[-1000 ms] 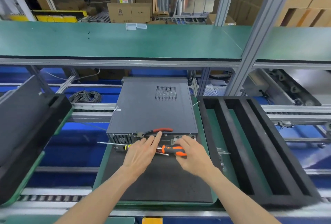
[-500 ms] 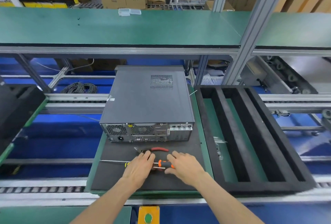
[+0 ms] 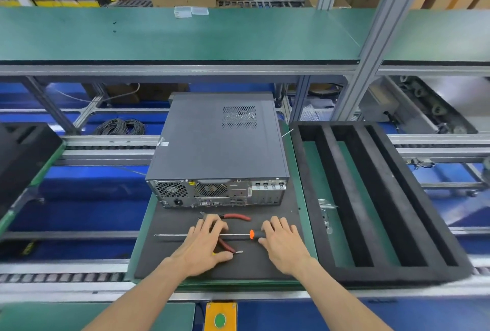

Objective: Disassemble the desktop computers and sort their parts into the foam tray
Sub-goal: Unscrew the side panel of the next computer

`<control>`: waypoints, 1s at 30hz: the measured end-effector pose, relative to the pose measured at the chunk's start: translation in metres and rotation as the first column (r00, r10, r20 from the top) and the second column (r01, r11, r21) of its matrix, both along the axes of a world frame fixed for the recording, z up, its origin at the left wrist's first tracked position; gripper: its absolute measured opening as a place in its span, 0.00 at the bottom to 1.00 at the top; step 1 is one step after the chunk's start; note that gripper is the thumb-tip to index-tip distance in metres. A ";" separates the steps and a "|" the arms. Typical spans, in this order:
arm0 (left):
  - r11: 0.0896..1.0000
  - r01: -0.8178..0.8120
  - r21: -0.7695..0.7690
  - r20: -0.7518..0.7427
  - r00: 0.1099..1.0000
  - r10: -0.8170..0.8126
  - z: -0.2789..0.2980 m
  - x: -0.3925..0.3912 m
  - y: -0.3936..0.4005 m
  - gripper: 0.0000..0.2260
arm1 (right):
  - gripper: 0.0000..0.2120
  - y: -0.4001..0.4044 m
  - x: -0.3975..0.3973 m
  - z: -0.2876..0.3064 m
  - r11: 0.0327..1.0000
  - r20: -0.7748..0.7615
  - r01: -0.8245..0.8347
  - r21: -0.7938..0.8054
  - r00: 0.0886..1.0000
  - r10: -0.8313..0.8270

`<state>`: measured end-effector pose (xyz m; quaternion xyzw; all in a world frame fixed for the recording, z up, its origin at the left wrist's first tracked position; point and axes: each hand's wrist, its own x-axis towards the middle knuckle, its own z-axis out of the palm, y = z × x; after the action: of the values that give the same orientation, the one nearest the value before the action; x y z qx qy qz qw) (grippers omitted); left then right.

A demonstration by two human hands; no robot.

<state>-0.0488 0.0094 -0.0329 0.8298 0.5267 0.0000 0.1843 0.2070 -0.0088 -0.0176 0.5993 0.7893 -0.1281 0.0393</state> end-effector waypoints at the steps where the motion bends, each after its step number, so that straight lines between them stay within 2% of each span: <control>1: 1.000 0.003 0.013 0.013 1.000 -0.004 0.001 0.001 0.001 0.25 | 0.15 0.000 0.000 0.000 1.000 0.009 0.019 0.014 1.000 -0.019; 7: 0.996 -0.020 0.085 0.059 0.998 0.015 -0.001 0.019 0.012 0.11 | 0.14 0.006 0.002 0.002 0.985 0.047 0.119 0.123 0.991 -0.126; 9: 0.994 -0.038 0.099 0.063 0.997 0.032 0.000 0.024 0.017 0.09 | 0.13 0.007 0.004 0.003 0.980 0.059 0.135 0.146 0.988 -0.144; 11: 0.986 -0.060 0.155 0.077 0.996 0.049 0.003 0.025 0.018 0.08 | 0.14 0.008 0.004 0.003 0.982 0.059 0.108 0.156 0.991 -0.118; 14: 0.977 0.049 0.207 0.012 0.999 -0.052 0.012 0.015 0.011 0.11 | 0.12 0.010 -0.002 0.004 0.987 0.003 0.024 0.162 1.000 -0.024; 16: 0.985 0.107 0.132 -0.052 0.994 -0.101 0.012 0.004 0.002 0.15 | 0.13 0.012 -0.008 0.005 0.988 -0.008 -0.024 0.156 1.000 0.025; 18: 0.994 0.105 0.015 -0.078 0.992 -0.104 0.009 -0.006 -0.007 0.15 | 0.15 0.013 -0.013 0.006 0.989 -0.004 -0.033 0.147 0.999 0.034; 20: 0.992 0.118 -0.047 -0.063 0.991 -0.121 0.005 -0.012 -0.014 0.12 | 0.18 0.014 -0.017 0.007 0.991 0.003 -0.029 0.134 1.000 0.029; 23: 0.986 0.163 -0.044 -0.039 0.986 -0.165 0.005 -0.014 -0.018 0.06 | 0.21 0.013 -0.021 0.008 0.993 0.009 -0.021 0.119 1.000 0.020; 27: 0.985 0.155 -0.081 0.059 0.987 -0.150 0.018 -0.014 -0.012 0.02 | 0.17 0.012 -0.025 0.011 0.995 -0.026 -0.007 0.102 1.000 0.009; 30: 0.989 0.068 -0.129 0.198 0.979 -0.041 0.034 -0.007 -0.005 0.03 | 0.14 0.013 -0.028 0.014 0.997 -0.056 0.011 0.077 0.998 -0.007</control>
<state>-0.0560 0.0048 0.0012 0.8256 0.4819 0.0407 0.2907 0.1789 0.0044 -0.0033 0.6002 0.7917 -0.1141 -0.0065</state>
